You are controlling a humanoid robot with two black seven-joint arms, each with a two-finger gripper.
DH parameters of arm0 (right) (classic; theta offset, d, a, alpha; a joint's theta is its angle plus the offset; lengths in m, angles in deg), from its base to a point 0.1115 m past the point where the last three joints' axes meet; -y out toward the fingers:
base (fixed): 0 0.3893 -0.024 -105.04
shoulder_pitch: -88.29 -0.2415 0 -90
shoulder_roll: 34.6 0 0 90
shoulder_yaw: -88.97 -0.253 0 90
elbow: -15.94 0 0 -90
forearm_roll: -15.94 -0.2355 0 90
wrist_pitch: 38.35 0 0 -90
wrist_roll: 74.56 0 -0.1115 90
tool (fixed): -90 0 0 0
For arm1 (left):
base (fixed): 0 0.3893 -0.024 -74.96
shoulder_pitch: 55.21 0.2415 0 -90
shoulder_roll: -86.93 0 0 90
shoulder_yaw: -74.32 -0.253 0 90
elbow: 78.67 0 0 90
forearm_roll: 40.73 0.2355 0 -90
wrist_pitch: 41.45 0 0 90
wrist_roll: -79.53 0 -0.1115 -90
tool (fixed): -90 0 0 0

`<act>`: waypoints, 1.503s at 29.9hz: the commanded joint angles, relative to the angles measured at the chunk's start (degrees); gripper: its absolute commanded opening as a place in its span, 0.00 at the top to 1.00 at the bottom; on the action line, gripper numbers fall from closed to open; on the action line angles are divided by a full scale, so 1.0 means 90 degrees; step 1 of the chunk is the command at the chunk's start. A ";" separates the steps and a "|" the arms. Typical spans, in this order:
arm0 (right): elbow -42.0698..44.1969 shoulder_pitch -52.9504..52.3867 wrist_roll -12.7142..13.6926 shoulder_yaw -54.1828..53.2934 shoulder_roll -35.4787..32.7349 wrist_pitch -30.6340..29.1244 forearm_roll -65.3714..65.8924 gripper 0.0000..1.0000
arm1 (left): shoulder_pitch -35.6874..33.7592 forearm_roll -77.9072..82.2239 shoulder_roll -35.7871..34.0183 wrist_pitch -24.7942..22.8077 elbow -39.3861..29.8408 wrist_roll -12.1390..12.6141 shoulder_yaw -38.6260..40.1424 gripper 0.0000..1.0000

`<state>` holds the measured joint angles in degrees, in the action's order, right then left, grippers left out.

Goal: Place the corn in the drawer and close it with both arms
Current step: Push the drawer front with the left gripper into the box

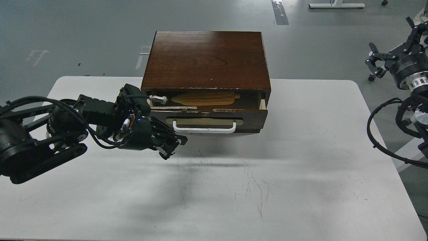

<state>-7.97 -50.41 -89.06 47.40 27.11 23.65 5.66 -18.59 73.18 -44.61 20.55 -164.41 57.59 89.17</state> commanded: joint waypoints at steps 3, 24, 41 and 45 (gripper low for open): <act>0.0000 0.0002 0.0000 0.0000 -0.0001 0.0000 0.0000 0.00 | -0.0103 -0.0010 0.0005 0.0000 0.0005 0.0006 0.0010 1.00; 0.0000 0.0011 0.0000 0.0000 -0.0040 0.0000 0.0000 0.00 | -0.0260 -0.0078 0.0035 0.0000 0.0220 0.0026 0.0069 1.00; 0.0039 0.0060 -0.0010 -0.0010 -0.0060 0.0000 0.0000 0.00 | -0.0211 -0.0088 0.0093 0.0191 0.0523 0.0036 0.0078 1.00; 0.0039 0.0090 -0.0010 -0.0010 -0.0079 0.0000 0.0000 0.00 | -0.0231 -0.0088 0.0278 0.0308 0.0737 0.0036 0.0078 1.00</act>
<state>-7.61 -49.77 -89.14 47.32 26.57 23.65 5.66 -20.45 72.38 -43.32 22.70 -159.08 57.87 89.85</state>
